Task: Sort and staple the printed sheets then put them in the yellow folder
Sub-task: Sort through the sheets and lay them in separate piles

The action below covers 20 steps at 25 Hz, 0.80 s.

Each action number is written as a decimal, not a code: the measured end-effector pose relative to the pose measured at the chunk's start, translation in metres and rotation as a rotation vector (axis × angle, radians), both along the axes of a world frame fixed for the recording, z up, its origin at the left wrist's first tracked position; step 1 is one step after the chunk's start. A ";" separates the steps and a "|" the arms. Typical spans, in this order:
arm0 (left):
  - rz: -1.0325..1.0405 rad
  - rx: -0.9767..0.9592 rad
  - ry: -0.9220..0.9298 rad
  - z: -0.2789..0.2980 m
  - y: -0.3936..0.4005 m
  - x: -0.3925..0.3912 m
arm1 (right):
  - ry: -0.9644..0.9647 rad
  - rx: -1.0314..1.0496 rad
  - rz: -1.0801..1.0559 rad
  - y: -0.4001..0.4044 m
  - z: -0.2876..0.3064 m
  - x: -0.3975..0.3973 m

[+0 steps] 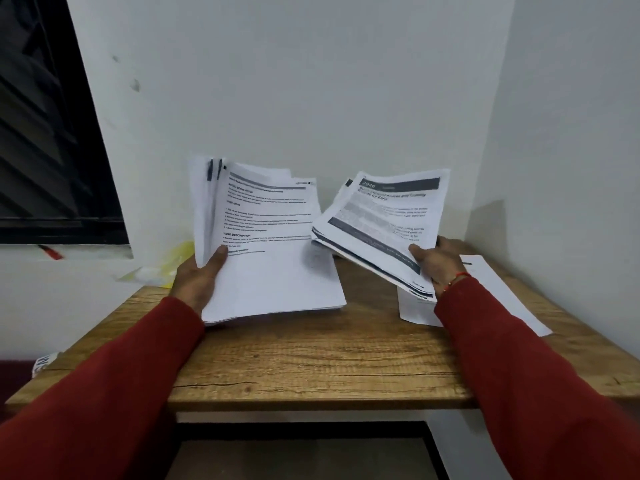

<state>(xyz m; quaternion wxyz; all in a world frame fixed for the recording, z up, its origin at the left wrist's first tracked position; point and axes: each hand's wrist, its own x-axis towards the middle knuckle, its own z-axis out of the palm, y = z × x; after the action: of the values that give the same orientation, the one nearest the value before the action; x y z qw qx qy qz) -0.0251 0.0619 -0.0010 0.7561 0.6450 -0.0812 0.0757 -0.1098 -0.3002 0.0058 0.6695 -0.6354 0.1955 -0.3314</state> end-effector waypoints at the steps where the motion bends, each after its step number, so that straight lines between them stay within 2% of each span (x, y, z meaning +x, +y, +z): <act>1: 0.031 0.012 0.008 0.001 0.011 0.002 | 0.056 -0.056 0.037 0.001 -0.002 0.001; 5: 0.080 0.109 0.057 0.005 0.066 0.003 | 0.274 -0.345 0.128 0.011 -0.007 0.002; 11: -0.028 0.130 0.166 0.013 0.108 -0.014 | 0.440 -0.659 0.260 0.039 -0.012 0.001; 14: -0.080 0.138 0.135 0.017 0.108 -0.024 | 0.538 -0.895 0.088 0.051 -0.001 -0.002; 15: -0.098 0.131 0.120 0.018 0.107 -0.027 | 0.511 -0.950 0.002 0.058 0.004 -0.005; 16: -0.115 0.124 0.116 0.018 0.105 -0.030 | 0.409 -0.903 -0.027 0.068 0.011 -0.011; 17: -0.131 0.119 0.114 0.017 0.101 -0.033 | 0.283 -0.738 0.040 0.082 0.018 -0.018; 18: -0.142 0.116 0.114 0.017 0.096 -0.035 | 0.178 -0.487 0.175 0.100 0.027 -0.026; 19: -0.162 0.105 0.120 0.016 0.091 -0.037 | 0.152 -0.263 0.359 0.119 0.034 -0.032; 20: -0.204 0.082 0.135 0.016 0.082 -0.041 | 0.176 -0.129 0.536 0.138 0.037 -0.036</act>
<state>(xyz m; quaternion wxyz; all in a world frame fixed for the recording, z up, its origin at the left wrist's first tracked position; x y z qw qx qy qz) -0.0663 0.1440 0.0153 0.7365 0.6675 -0.0983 -0.0486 -0.1463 -0.1624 0.0427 0.6719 -0.7320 0.0565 -0.0979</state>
